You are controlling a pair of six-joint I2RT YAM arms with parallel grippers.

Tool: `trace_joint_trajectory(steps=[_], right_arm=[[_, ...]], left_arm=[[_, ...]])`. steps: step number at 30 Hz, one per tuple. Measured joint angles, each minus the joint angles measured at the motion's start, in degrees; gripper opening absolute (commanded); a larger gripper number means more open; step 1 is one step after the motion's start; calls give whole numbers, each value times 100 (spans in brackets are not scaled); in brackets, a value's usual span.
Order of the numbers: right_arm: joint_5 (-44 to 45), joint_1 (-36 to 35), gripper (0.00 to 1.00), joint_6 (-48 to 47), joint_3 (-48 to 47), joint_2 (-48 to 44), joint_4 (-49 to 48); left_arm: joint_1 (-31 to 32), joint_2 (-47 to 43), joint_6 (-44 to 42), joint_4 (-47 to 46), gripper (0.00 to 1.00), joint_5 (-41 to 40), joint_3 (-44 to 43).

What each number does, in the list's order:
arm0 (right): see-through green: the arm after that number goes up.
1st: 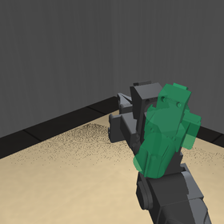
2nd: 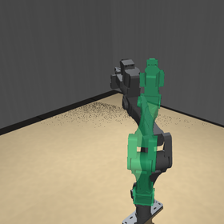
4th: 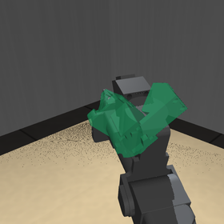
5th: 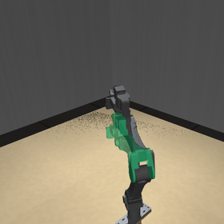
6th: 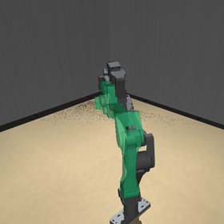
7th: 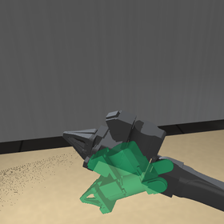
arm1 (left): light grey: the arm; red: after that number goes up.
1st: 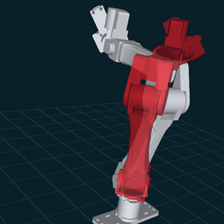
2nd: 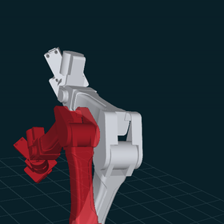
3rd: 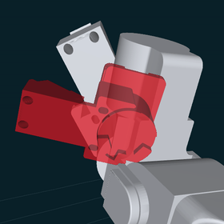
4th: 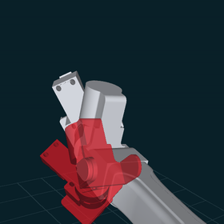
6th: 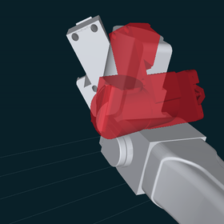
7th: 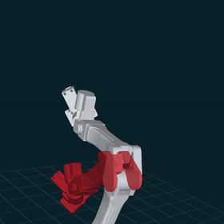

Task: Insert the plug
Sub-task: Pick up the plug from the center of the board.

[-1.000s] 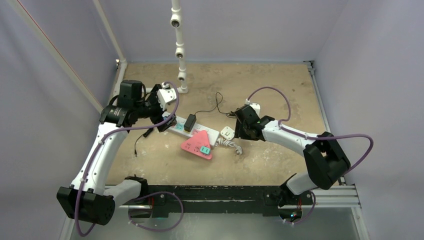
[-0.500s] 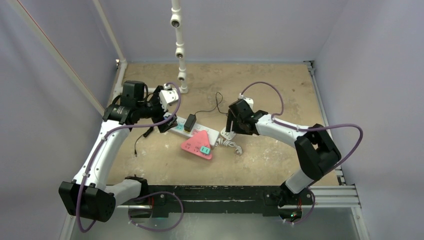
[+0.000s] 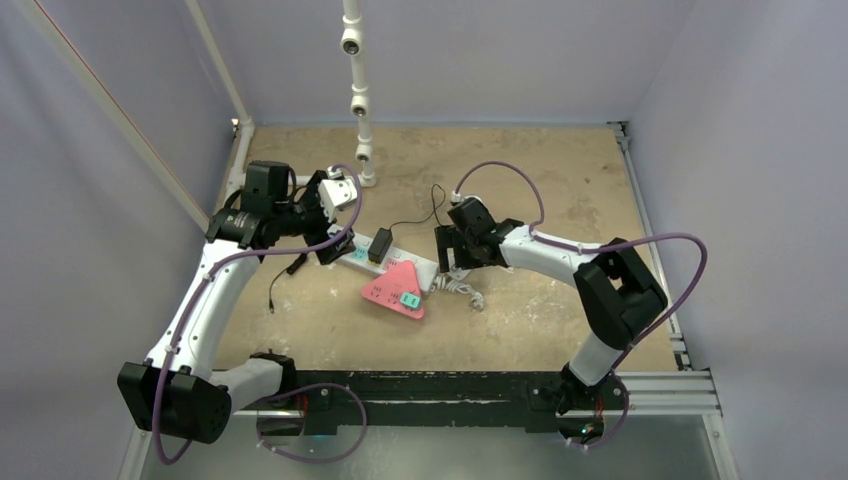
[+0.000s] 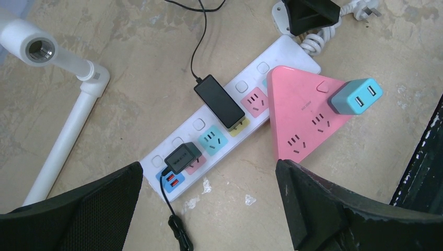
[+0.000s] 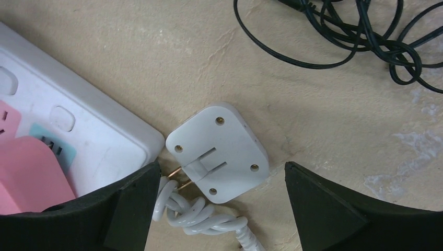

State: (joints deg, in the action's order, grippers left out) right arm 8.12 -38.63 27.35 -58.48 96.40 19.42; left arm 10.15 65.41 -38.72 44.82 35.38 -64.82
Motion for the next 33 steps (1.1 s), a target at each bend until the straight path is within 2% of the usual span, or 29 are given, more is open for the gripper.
trace_joint_trajectory(steps=[7, 13, 20, 27, 31, 33], right_arm=[[-149, -48, 85, -245, -2, 129, -48], [247, -74, 80, -232, -160, 417, 103], [750, -37, 81, 70, -181, 428, 310], [723, 20, 80, 118, -184, 433, 332], [673, 20, 74, 118, -205, 459, 315], [664, 20, 65, 116, -208, 459, 302]], left_arm=[[-2, 9, 2, -22, 99, -4, 0], [-2, 9, 2, -24, 99, -9, 0], [0, 17, 2, -35, 99, 0, 0], [0, 72, 2, -46, 99, 35, -11], [-2, 72, 2, -50, 99, 44, -11], [-2, 72, 2, -50, 99, 46, -11]])
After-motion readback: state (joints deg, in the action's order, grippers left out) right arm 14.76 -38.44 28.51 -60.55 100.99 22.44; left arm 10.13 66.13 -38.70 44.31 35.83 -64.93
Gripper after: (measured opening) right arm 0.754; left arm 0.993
